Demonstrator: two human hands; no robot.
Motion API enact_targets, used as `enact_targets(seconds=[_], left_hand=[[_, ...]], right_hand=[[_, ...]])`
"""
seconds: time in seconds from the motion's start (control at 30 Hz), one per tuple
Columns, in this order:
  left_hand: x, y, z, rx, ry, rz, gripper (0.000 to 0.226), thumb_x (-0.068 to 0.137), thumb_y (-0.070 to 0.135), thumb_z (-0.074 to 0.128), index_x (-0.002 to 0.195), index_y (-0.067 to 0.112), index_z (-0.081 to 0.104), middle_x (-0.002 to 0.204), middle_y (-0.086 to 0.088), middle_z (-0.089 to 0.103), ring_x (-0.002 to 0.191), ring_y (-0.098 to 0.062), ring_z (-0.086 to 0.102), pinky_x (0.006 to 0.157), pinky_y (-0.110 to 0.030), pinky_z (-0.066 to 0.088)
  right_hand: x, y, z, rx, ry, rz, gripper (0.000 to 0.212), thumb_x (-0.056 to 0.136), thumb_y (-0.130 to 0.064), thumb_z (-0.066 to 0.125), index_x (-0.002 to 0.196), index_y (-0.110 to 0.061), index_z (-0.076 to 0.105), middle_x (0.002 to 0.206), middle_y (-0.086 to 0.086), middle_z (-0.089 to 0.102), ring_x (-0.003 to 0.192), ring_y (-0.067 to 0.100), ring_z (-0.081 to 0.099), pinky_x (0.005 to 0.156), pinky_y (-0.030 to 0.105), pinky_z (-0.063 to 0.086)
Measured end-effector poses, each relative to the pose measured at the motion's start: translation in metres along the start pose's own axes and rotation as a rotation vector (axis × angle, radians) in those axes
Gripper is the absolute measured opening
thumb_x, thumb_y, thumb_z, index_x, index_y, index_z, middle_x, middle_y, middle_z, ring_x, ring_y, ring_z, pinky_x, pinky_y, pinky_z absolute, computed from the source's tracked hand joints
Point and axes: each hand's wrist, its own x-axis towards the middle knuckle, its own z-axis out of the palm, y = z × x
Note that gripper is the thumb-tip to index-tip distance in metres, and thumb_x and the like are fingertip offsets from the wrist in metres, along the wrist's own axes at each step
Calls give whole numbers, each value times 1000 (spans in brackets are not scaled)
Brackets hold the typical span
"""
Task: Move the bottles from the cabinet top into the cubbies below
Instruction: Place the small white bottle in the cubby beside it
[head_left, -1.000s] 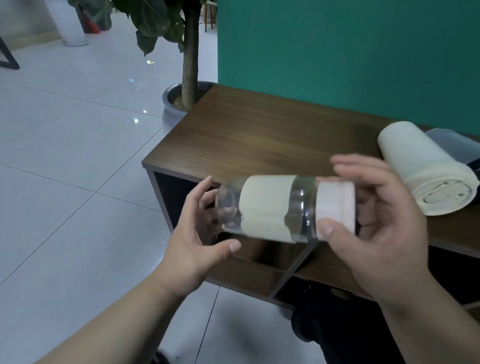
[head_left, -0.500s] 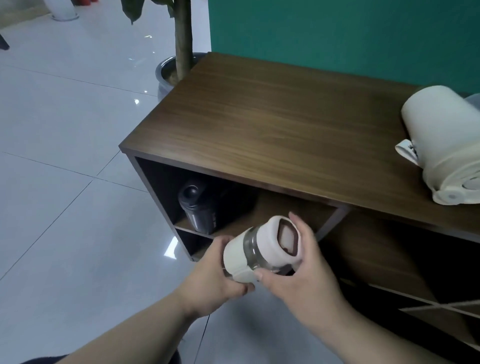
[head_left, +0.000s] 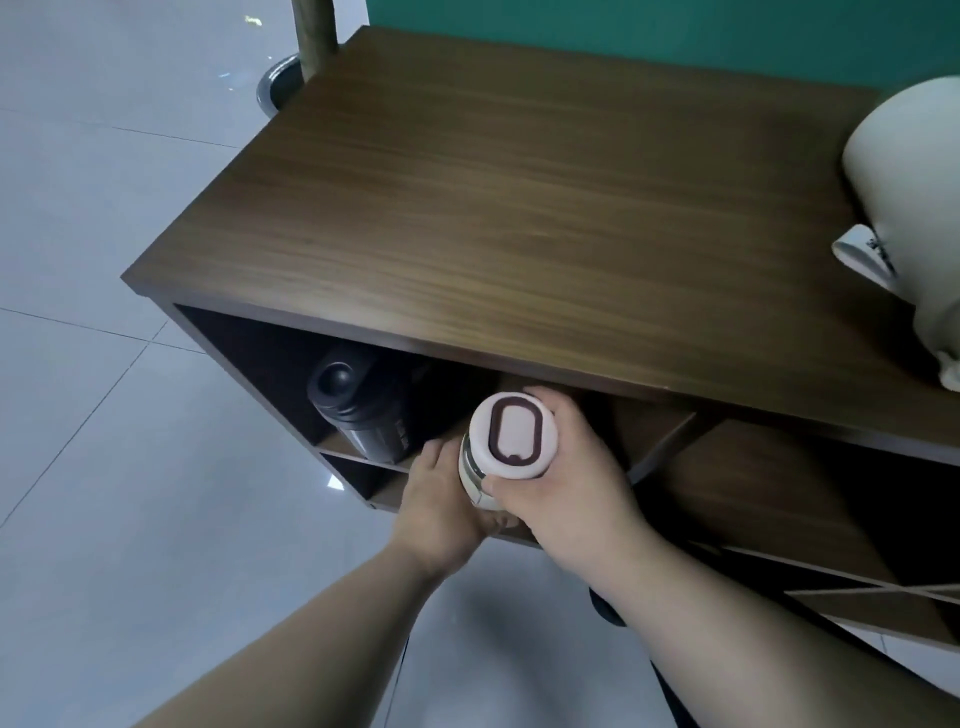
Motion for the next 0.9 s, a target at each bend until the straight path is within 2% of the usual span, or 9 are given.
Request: enact_targets(seconds=[0.07,0.1,0.17,0.2,0.27,0.37,0.47,0.6,0.9], left_hand=[[3,0,5,-10,-16,-8,78,62,43,85,133,30,56,112,22,47,106,5,28,94,-13,31],[4,0,6,-29,-27,-26,73,62,36,86,129,29,58,110,20,50,109,0,36,90,-15,36],[9,0,10,-102,-27,-93,58,57,31,81,112,26,63,102,8,63,114,-19,59,82,-29,53],[10,-1,12,-129,-16,-122,56,57,30,79,110,26,63,104,7,64,111,-22,64,82,-34,59],[10,-1,13,-156,-2,-141,65,59,31,81,118,37,57,114,14,60,109,-15,67,87,-37,61],[8,-1,15,-197,10,-159,72,60,34,81,123,47,49,119,20,62,103,-13,73,87,-41,63],[7,4,12,-174,27,-161,89,61,36,75,140,50,39,128,16,67,106,-16,74,90,-44,61],[7,8,14,-113,66,-150,117,66,33,80,159,49,11,131,7,69,113,-23,70,92,-46,59],[11,8,16,19,76,-146,117,75,34,81,165,32,6,130,-1,69,117,-28,63,85,-38,49]], right_hand=[[3,1,-1,-10,13,16,60,61,-21,86,93,-59,53,104,-25,69,104,1,65,95,32,55],[4,1,0,-15,27,27,60,60,-25,85,93,-63,53,105,-25,69,104,1,66,94,34,56],[7,2,1,-31,45,39,62,58,-27,82,93,-68,52,107,-24,70,105,4,66,93,38,56],[8,2,1,-39,41,44,61,60,-25,81,94,-67,52,107,-24,70,105,5,66,93,38,56],[9,2,2,-35,40,55,59,63,-20,80,102,-58,56,107,-24,70,105,3,66,93,37,56],[12,3,3,-38,73,56,64,60,-27,77,118,-46,56,112,-22,69,109,4,64,97,35,54],[14,3,4,-59,91,49,68,61,-31,75,125,-41,54,118,-19,69,114,7,64,99,36,53],[16,3,4,-90,110,55,65,63,-31,72,125,-40,53,122,-16,68,118,10,62,101,38,52],[21,6,6,-119,146,49,68,61,-33,68,128,-36,52,128,-12,66,124,13,60,104,39,50]])
